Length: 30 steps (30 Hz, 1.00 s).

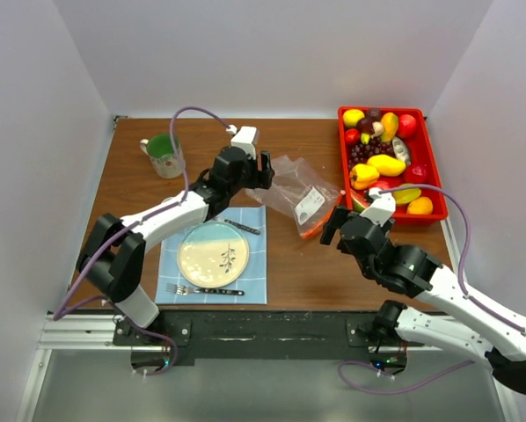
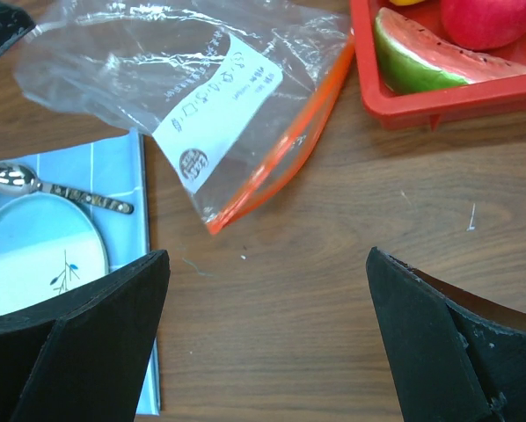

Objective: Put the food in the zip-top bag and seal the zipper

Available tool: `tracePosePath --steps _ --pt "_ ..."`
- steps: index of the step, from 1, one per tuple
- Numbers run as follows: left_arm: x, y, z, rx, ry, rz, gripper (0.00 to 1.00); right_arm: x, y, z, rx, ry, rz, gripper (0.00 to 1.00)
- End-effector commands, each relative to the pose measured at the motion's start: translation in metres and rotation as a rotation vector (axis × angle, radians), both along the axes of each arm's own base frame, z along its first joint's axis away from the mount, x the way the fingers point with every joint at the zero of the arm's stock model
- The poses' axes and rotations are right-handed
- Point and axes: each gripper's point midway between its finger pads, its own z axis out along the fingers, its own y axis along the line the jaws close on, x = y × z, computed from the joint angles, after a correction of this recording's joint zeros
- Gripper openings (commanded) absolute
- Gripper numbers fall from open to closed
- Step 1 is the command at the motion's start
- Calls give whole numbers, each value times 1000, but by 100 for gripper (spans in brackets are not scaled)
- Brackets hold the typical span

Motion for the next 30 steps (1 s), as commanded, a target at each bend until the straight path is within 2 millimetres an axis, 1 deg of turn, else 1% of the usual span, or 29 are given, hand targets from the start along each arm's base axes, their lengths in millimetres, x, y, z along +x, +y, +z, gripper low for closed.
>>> tracePosePath --steps 1,3,4,5,6,8,9,10,11,12,13,14,15,16,17,18,19,20,21,22,24,26,29,30 --pt "-21 -3 13 181 -86 -31 82 10 -16 25 22 -60 -91 99" --pt "-34 -15 20 269 -153 -55 84 13 -33 31 12 -68 -145 99" --pt "-46 -37 19 282 -160 -109 84 14 -38 34 23 -71 -160 99" --pt "-50 -46 17 291 -157 -132 84 15 -40 35 35 -64 -162 99" --pt "-58 -59 13 300 -155 -167 82 18 -51 37 39 -63 -200 99" --pt "-57 -74 2 340 -152 -180 82 18 -57 41 59 -55 -213 99" --pt "-59 -85 8 348 -166 -184 82 18 -64 43 56 -51 -237 99" --pt "-59 -93 -2 374 -161 -199 81 18 -68 44 57 -50 -251 99" --pt "-61 -99 -2 391 -175 -212 81 18 -71 46 47 -41 -261 99" --pt "-65 -113 6 384 -198 -229 81 18 -75 47 40 -39 -282 99" --pt "-66 -121 0 399 -198 -240 82 19 -78 49 33 -41 -296 99" --pt "-68 -127 -2 413 -207 -254 83 18 -82 52 21 -37 -310 99" --pt "-69 -136 3 408 -220 -258 84 19 -89 53 3 -34 -344 99" --pt "-68 -141 -6 425 -213 -263 85 20 -92 54 -8 -30 -356 99" --pt "-68 -144 -7 431 -216 -264 86 19 -98 60 -9 -32 -377 99" --pt "-65 -147 -5 433 -225 -245 86 20 -99 61 -14 -27 -383 99" --pt "-63 -149 -14 452 -216 -239 87 20 -99 64 -8 -27 -383 99" --pt "-63 -145 -24 488 -196 -238 88 21 -98 67 1 -34 -384 99" --pt "-61 -145 -26 502 -196 -223 89 21 -97 67 6 -36 -380 99" --pt "-60 -145 -34 518 -190 -219 89 22 -95 67 16 -33 -373 99" --pt "-58 -143 -41 539 -187 -196 90 23 -92 65 27 -29 -362 99" --pt "-57 -140 -51 557 -175 -179 90 25 -86 61 38 -17 -344 99" --pt "-53 -132 -58 577 -174 -130 83 27 -79 58 62 -10 -317 99" --pt "-52 -128 -59 585 -176 -113 74 27 -77 57 64 -6 -310 99"
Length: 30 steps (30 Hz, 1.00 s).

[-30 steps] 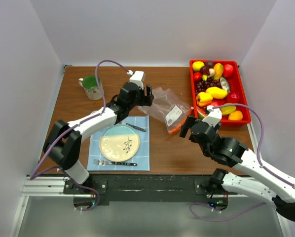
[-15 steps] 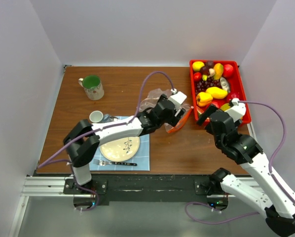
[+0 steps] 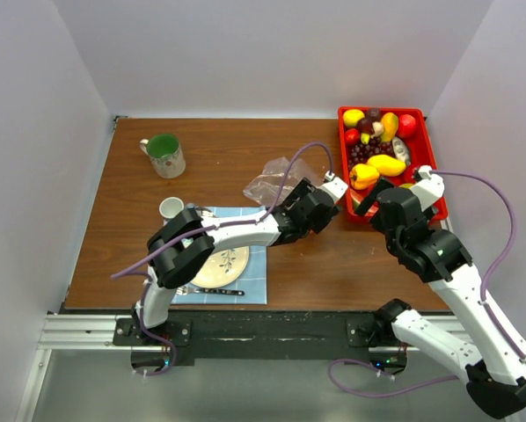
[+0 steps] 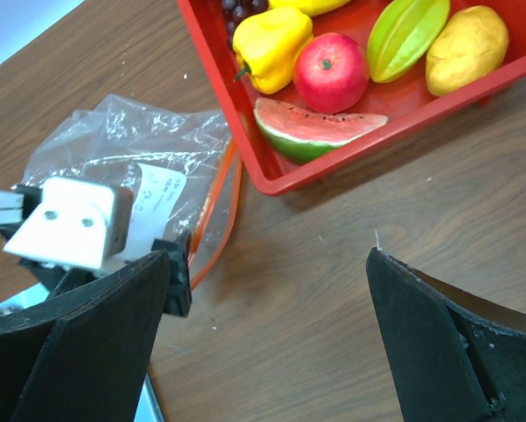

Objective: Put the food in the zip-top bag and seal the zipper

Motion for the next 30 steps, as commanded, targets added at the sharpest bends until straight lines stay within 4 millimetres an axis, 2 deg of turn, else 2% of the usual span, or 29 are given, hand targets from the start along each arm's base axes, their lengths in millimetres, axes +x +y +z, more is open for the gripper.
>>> tracePosePath --steps 1,2,3,5,6,9,11,14,15,16,18,19,21,22,25,30 --pt "13 11 13 2 -75 97 68 4 10 2 43 -13 27 99" --pt "14 10 16 -9 -84 102 61 5 11 -1 44 -9 33 99" --pt "17 10 21 -26 -99 113 45 5 14 -2 50 -7 43 99" --pt "19 12 28 -42 -111 122 32 5 16 -7 55 -1 52 99" --pt "20 13 29 -57 -108 121 21 6 18 -9 59 0 60 99" --pt "21 14 42 -128 -95 111 5 7 20 -15 53 12 73 99" --pt "20 13 51 -171 -81 92 3 8 22 -19 45 27 78 99" --pt "12 -1 53 -177 -71 0 44 5 19 -22 41 42 63 99" --pt "9 -6 53 -173 -72 -15 61 2 15 -17 47 26 56 99" --pt "9 -8 46 -157 -65 -21 67 0 10 -7 53 -2 36 99" --pt "10 -13 44 -154 -65 -31 78 -9 0 7 58 -39 12 99" --pt "10 -15 40 -151 -61 -35 79 -17 -8 29 84 -101 1 99" --pt "10 -20 42 -164 -66 -46 84 -29 -23 42 75 -126 -40 99" --pt "11 -22 36 -154 -61 -46 85 -37 -29 58 101 -174 -49 99" --pt "13 -27 28 -115 -76 -43 87 -52 -39 73 144 -224 -57 99" --pt "17 -27 15 -17 -127 -7 91 -63 -40 84 185 -259 -33 99"
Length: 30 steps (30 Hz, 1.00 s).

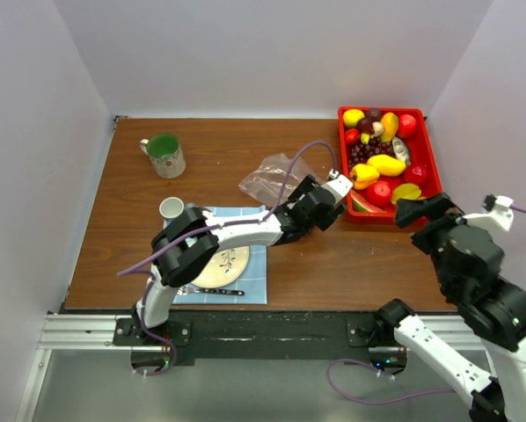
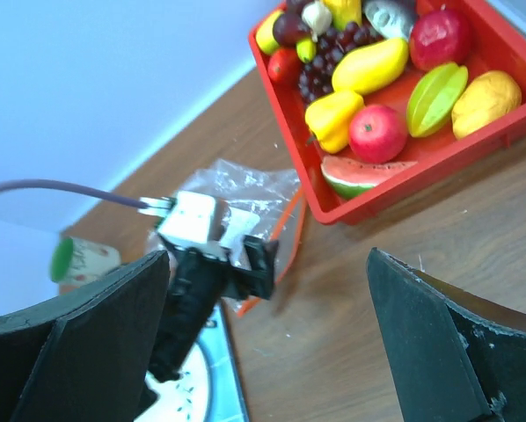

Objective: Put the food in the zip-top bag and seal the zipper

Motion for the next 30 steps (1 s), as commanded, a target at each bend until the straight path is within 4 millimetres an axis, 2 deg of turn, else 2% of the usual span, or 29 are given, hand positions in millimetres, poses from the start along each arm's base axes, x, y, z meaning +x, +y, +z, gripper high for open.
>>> tracePosePath --steps 1,5,7,8,10,13,14,15,17,18,20,21,23,24,26,28,29,30 --pt "9 -6 8 53 -96 45 91 -5 -6 -3 -5 30 -27 99" --pt "12 3 5 143 -183 130 89 -4 -3 -10 -4 44 -14 99" --pt "16 13 2 204 -229 195 88 -1 2 -14 -3 52 0 99" --pt "20 17 9 203 -257 236 86 -1 3 -16 -1 54 2 99" --pt "23 20 9 231 -283 257 82 3 7 -21 0 66 16 99" --pt "26 19 25 196 -306 283 55 9 14 -28 -7 82 33 99" --pt "26 18 29 180 -299 274 29 11 16 -31 -9 90 39 99" --pt "27 19 45 136 -295 274 18 13 18 -33 -10 93 43 99" --pt "29 19 51 52 -213 244 0 21 28 -41 -14 108 71 99" --pt "31 22 70 -14 -186 235 0 24 33 -44 -15 112 87 99" --pt "36 31 70 -118 -56 208 0 36 49 -51 -21 120 141 98" --pt "37 38 91 -183 -42 203 0 41 55 -55 -25 129 160 97" --pt "42 52 98 -270 22 204 0 56 69 -67 -40 153 191 96" --pt "42 60 114 -313 24 204 0 60 75 -71 -45 164 209 96" --pt "49 73 117 -357 60 218 0 76 86 -82 -68 193 224 96" --pt "56 85 120 -382 84 237 0 90 101 -82 -71 177 266 96" --pt "56 84 122 -404 106 216 0 100 109 -92 -85 209 283 96" --pt "57 86 123 -421 117 215 0 108 118 -92 -89 215 303 96"
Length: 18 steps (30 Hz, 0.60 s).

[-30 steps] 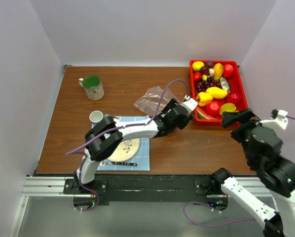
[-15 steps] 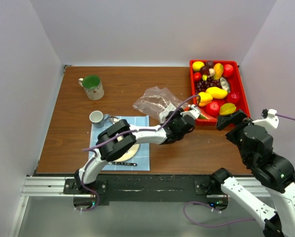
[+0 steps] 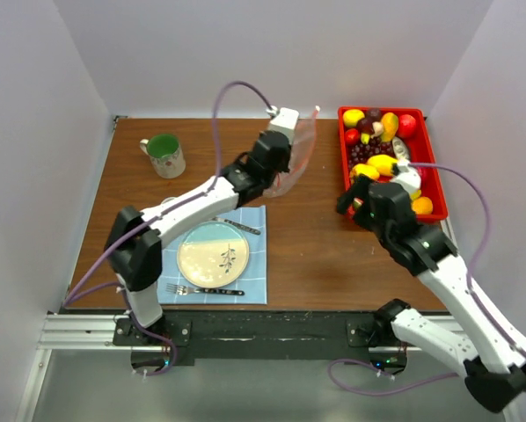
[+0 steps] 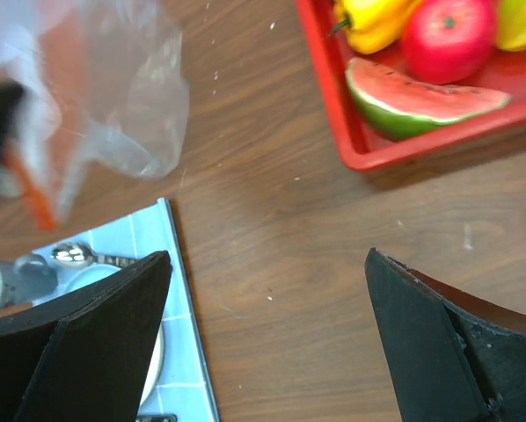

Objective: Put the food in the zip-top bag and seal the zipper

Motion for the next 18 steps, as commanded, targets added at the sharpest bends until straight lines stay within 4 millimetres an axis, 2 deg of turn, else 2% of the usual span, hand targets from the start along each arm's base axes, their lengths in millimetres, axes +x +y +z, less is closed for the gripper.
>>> tracePosePath --steps 1,3,5,7,12,14,15,18 --pt "-6 -3 -3 -156 113 -67 0 43 45 9 31 -55 128 95" --pt "-4 -2 -5 -170 126 -75 0 59 58 1 15 -20 149 93" --pt "-1 3 -7 -168 138 -61 0 66 65 2 21 -20 158 93" --pt "2 10 -9 -160 152 -42 0 72 71 11 45 -52 171 93" --pt "5 23 0 -138 140 -9 0 78 87 35 83 -100 216 93" --pt "4 26 3 -128 138 -3 0 82 98 34 73 -91 241 93" --pt "4 28 3 -122 137 4 0 83 100 43 72 -109 240 93" --pt "2 32 6 -112 133 10 0 87 112 48 61 -121 252 94"
